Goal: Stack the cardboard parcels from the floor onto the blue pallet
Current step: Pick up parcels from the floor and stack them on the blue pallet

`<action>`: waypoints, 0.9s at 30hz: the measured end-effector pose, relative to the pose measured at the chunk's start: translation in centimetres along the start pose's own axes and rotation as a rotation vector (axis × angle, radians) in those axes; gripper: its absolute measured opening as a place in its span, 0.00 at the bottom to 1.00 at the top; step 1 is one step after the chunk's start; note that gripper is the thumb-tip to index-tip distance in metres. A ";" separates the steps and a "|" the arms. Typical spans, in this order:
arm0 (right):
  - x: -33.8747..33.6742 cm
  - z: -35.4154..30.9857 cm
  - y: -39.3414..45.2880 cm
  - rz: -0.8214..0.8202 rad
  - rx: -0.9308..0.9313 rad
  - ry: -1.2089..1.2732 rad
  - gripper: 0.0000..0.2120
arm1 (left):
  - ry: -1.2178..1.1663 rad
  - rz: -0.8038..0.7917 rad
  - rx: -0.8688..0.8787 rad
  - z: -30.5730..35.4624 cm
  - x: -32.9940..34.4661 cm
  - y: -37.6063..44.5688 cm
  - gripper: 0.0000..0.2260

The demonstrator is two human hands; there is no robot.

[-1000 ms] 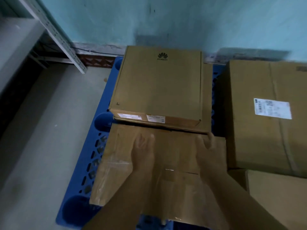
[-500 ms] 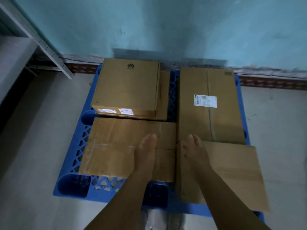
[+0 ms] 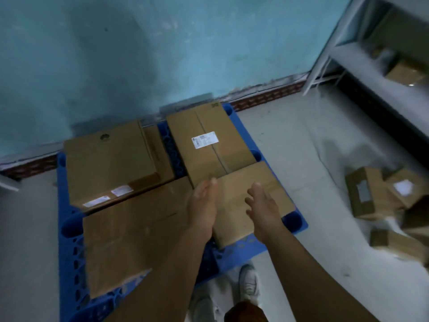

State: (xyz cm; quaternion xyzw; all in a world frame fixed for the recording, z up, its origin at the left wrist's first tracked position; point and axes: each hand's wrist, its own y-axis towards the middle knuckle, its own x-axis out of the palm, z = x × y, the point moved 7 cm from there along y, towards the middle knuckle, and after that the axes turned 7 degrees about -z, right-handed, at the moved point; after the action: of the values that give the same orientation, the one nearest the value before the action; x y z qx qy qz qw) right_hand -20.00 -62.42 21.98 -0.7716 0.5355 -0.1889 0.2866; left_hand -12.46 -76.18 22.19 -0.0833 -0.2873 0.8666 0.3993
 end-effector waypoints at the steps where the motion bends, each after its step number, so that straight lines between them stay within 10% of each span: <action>1: -1.2 -0.1 -0.8 0.026 -0.004 0.030 0.27 | 0.034 -0.024 -0.002 0.2 1.2 -0.5 0.16; 8: -12.3 -0.1 -6.0 0.253 -0.035 0.224 0.25 | 0.254 -0.292 0.068 0.5 12.9 -6.0 0.24; 19: -34.0 4.3 -12.9 0.512 -0.057 0.473 0.24 | 0.453 -0.598 0.072 -7.2 34.3 -14.5 0.06; 27: -50.9 8.1 -17.4 0.627 -0.026 0.578 0.24 | 0.534 -0.695 0.039 -13.8 49.6 -22.4 0.19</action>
State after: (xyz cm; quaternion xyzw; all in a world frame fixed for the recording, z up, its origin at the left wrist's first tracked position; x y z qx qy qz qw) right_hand -20.74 -8.38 27.81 -0.4903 0.8049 -0.2944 0.1583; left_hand -25.93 -21.98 27.68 -0.1952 -0.1684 0.6341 0.7290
